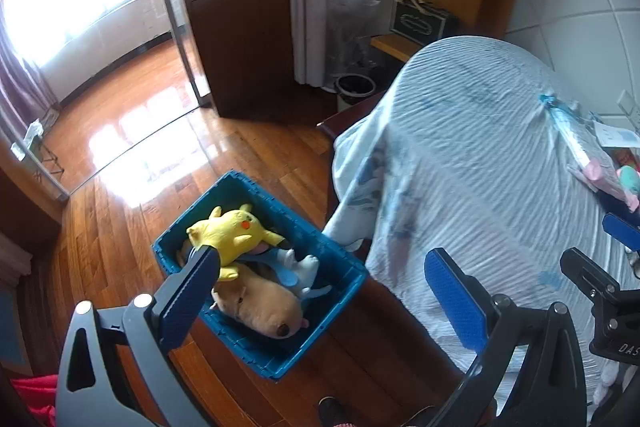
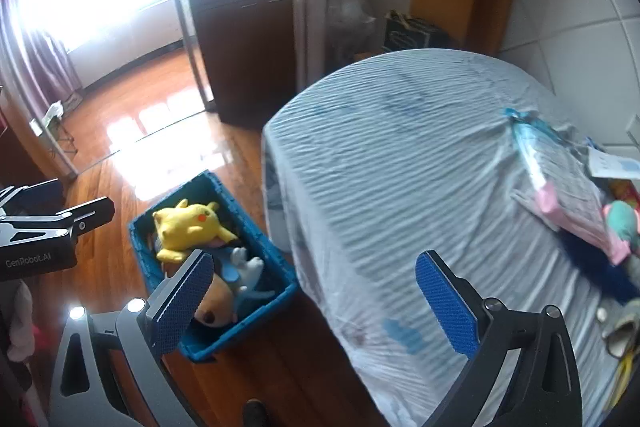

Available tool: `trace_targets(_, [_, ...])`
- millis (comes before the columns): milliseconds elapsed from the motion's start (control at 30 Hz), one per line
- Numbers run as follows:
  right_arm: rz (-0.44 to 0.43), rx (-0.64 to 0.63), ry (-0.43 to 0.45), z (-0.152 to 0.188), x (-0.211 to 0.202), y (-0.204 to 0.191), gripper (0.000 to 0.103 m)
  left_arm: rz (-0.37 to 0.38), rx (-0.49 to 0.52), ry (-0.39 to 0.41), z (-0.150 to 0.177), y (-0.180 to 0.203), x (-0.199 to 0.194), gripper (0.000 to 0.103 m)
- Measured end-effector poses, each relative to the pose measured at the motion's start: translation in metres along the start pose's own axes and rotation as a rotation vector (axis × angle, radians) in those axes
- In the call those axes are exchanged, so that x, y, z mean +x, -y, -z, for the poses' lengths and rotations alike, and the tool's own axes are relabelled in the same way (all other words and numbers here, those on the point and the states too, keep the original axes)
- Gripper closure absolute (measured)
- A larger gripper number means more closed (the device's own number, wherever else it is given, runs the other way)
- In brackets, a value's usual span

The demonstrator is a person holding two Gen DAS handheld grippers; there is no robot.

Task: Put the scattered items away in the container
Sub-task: 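Raise both tools from the crate and swing back toward the bed, then move both tools down toward the George pig plush on the pile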

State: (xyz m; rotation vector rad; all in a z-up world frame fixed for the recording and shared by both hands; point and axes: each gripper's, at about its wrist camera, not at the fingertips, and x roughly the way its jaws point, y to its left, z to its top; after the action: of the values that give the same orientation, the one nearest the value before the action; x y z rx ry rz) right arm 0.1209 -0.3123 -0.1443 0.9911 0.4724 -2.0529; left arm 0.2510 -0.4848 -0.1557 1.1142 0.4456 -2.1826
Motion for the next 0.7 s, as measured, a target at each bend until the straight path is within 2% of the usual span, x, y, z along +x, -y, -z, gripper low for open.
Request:
trace_targets(200, [0.084,0.127,0.059,0.028,-0.068,0.111,0.001,0.118,0.134,0.031,-0.009,0.127,-0.027,0.0])
trace_targets(400, [0.182,0.22,0.07,0.065,-0.118,0.212,0.001,0.23,0.239,0.041,-0.005,0.248,-0.05,0.0])
trace_targets(533, [0.226,0.294,0.073,0.095,-0.144,0.277,0.0,0.291,0.287,0.027,0.002,0.314,-0.061,0.0])
trace_targets(700, [0.302,0.371,0.092,0.125,-0.18,0.334,0.0,0.363,0.357,0.04,0.004,0.382,-0.075,0.0])
